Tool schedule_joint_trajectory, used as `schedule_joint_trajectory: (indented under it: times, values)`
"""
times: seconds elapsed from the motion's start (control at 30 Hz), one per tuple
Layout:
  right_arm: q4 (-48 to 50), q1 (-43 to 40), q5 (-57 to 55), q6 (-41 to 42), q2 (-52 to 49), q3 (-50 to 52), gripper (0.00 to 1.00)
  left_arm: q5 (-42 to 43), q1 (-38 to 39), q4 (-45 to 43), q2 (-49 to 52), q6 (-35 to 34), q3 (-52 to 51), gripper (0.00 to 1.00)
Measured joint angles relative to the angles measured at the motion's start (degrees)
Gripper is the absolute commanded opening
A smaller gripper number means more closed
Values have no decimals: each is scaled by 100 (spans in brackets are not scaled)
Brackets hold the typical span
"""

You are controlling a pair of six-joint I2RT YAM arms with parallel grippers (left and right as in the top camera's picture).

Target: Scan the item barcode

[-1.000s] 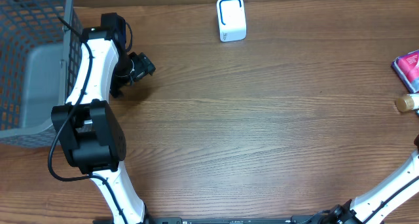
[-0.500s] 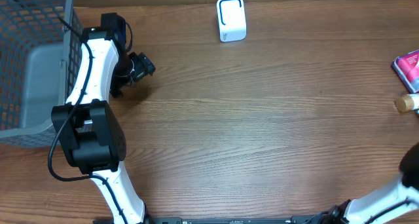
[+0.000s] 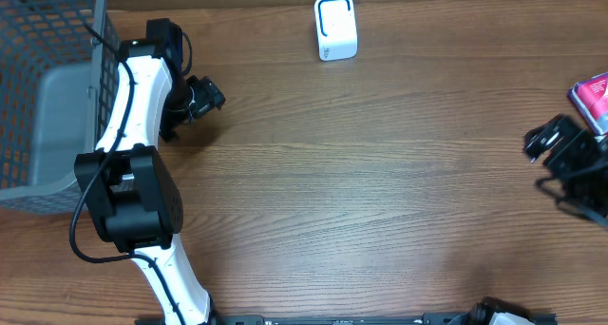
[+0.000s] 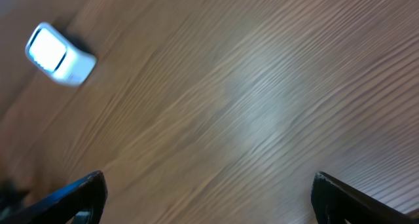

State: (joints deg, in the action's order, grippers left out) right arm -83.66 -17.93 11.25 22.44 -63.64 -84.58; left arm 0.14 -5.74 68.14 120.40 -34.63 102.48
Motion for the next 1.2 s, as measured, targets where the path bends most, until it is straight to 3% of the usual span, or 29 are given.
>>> schedule_joint_trajectory:
  times: [0.67,0.9,1.2]
  values:
    - [101,127,470,-4,-160,492,100,0,0,0,0,0,0,100]
    - [2321,1239,444,-518,564,2133,100,2,0,2,0,0,0,100]
    - [5106,1515,625,-748,3338,5366,100,0,0,4,0,0,0,100]
